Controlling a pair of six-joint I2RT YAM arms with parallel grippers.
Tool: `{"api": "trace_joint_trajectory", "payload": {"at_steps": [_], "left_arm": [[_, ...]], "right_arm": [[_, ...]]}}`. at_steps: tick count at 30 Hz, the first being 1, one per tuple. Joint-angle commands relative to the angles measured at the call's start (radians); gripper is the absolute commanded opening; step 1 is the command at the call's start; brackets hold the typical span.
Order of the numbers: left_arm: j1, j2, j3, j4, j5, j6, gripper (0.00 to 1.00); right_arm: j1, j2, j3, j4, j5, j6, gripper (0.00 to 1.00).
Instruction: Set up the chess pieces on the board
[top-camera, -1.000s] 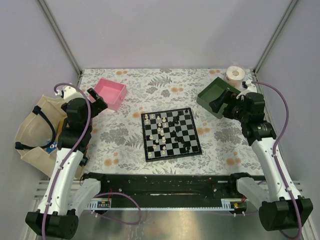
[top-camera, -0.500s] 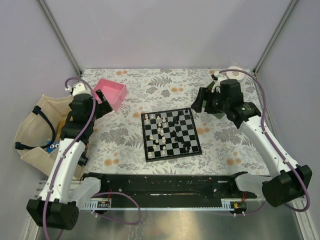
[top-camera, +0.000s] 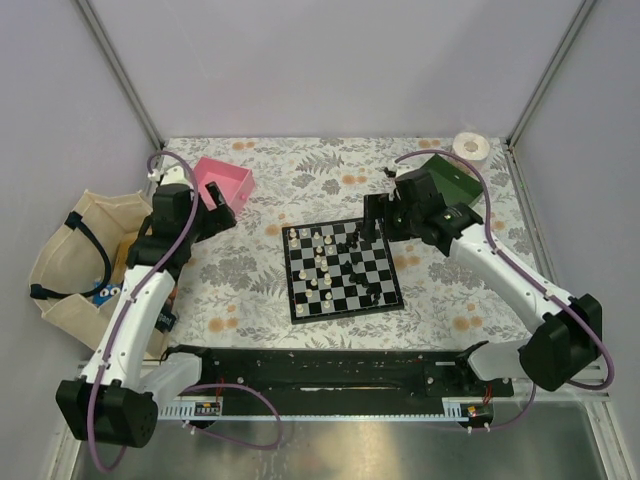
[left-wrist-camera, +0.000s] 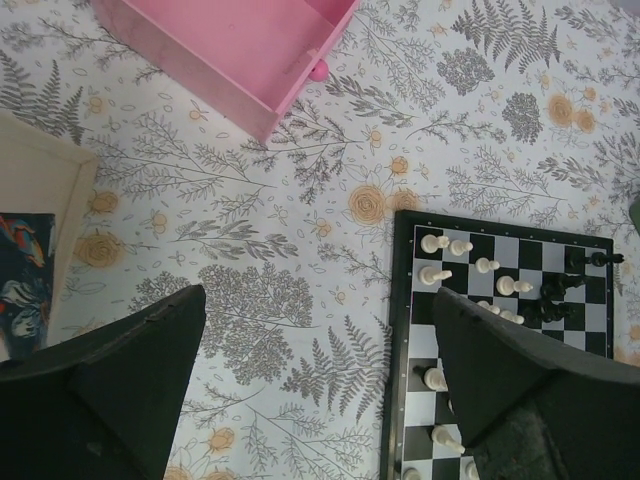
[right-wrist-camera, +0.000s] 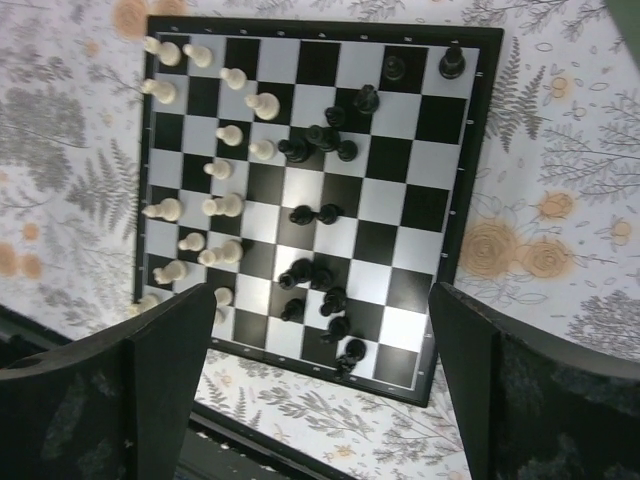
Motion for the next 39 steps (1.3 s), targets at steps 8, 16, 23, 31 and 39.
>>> {"api": "trace_joint_trajectory", "payload": {"at_steps": [8,16,23,31,39], "left_arm": [[0.002,-0.122,0.045,-0.007,-0.146,0.111,0.99],[0.005,-0.127,0.043,-0.024,-0.201,0.131,0.99],[0.004,-0.127,0.043,-0.016,-0.174,0.124,0.99],[0.004,-0.113,0.026,-0.022,-0.187,0.113,0.99],[0.004,-0.107,0.019,-0.03,-0.197,0.102,0.99]], "right_arm": [[0.022,-0.012,0.082,-0.031,0.289,0.108,1.0],[0.022,-0.018,0.072,0.003,0.137,0.034,0.99],[0.028,0.003,0.065,-0.003,0.071,0.025,1.0],[0.069,0.057,0.094,0.015,0.014,0.004,0.98],[0.074,0.129,0.178,-0.003,0.011,0.008,0.96]]}}
